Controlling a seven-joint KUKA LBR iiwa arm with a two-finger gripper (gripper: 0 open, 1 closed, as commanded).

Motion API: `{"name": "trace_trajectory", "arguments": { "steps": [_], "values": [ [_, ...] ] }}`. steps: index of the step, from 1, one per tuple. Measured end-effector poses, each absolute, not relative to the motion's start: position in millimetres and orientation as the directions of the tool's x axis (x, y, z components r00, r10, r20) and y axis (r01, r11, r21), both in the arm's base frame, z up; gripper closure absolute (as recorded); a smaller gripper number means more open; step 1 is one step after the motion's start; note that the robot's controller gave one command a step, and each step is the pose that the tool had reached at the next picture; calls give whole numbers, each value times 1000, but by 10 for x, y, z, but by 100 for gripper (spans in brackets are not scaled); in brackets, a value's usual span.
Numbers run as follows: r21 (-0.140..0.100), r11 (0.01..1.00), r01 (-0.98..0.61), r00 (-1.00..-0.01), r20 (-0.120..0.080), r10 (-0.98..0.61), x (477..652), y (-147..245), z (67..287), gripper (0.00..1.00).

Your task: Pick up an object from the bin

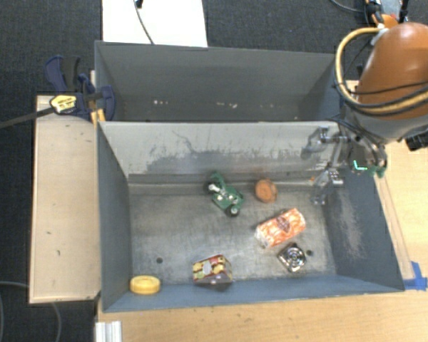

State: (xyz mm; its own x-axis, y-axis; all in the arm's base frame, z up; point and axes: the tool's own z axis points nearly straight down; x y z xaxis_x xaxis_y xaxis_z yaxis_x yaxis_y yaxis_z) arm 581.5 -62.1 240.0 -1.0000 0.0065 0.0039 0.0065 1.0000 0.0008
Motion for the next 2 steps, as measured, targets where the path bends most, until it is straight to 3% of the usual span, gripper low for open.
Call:
{"name": "trace_trajectory", "arguments": {
  "steps": [1,2],
  "values": [
    [0,1000,5,-1000,-5,5,5830,-619,2445,0],
    [-1,993,-119,-993,-6,-119,5705,-571,1860,0]
  ]
}}
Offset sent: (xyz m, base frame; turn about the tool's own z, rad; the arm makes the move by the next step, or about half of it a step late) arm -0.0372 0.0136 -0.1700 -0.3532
